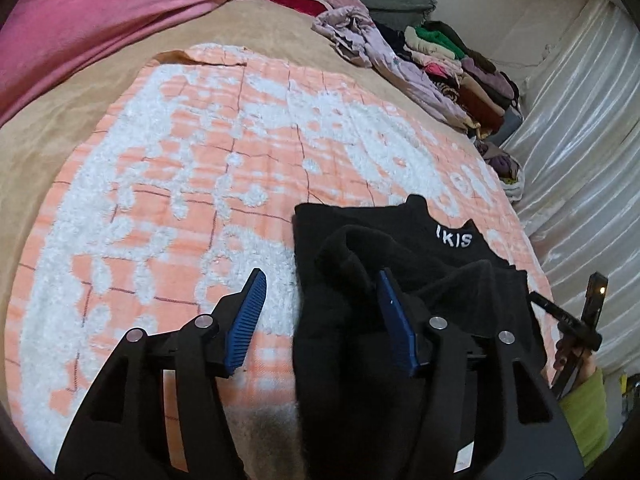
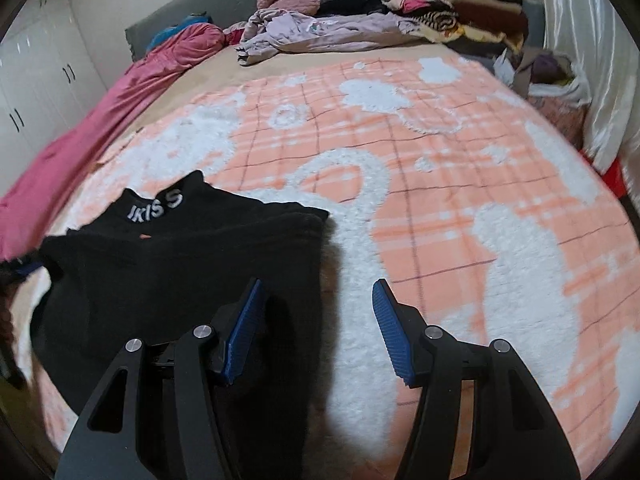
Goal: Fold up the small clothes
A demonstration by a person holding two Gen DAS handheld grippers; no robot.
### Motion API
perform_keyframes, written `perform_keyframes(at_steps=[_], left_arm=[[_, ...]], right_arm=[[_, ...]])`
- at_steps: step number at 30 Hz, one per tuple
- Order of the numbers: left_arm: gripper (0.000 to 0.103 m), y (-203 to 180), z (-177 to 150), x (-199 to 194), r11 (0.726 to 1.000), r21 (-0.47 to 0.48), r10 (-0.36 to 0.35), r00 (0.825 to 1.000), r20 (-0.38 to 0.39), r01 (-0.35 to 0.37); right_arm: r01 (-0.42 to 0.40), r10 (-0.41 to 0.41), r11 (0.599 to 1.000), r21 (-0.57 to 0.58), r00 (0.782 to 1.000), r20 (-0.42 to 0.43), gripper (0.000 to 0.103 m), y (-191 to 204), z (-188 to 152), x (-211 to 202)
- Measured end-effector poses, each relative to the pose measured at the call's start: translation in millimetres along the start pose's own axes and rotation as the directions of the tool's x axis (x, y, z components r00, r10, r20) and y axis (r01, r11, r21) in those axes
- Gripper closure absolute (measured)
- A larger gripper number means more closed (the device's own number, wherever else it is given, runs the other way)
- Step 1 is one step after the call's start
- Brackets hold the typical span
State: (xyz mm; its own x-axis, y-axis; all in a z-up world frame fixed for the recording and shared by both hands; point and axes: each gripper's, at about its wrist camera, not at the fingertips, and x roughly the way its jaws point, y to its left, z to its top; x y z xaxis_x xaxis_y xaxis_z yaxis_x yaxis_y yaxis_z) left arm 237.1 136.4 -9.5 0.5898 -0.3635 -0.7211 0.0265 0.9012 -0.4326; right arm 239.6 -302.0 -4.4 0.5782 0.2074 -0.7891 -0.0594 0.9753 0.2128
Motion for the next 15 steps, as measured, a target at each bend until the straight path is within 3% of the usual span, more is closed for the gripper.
perform_keyframes(at_steps=[6, 8, 12, 15], left_arm=[[0.047, -16.2, -2.1, 8.7, 0.991, 0.13, -0.018, 1.0, -0.008, 0.019], [0.047, -13.5, -4.9, 3.9, 0.991, 0.133, -0.031, 1.0, -0.006, 0.031], [0.045, -10.2, -12.2, -12.2, 0.988, 0.149, -0.052, 0.998, 0.032, 0.047], [0.039, -6.0, -10.0, -15.9, 0.989, 0.109, -0.108, 0.993, 0.045, 0.103]], right_arm=[[-0.06, 0.062, 0.994, 0.087, 0.998, -0.022, 0.049, -6.8, 7.3, 12.4], [-0.075, 0.079, 0.991, 0.108, 0.996, -0.033, 0.059, -9.2, 9.0, 17.2], [-0.099, 0.104, 0.989, 0.112, 0.994, -0.038, 0.063, -6.4, 12.4, 22.0], [-0.095, 0.1, 0.99, 0.104, 0.994, -0.041, 0.063, -3.5, 13.3, 25.3]])
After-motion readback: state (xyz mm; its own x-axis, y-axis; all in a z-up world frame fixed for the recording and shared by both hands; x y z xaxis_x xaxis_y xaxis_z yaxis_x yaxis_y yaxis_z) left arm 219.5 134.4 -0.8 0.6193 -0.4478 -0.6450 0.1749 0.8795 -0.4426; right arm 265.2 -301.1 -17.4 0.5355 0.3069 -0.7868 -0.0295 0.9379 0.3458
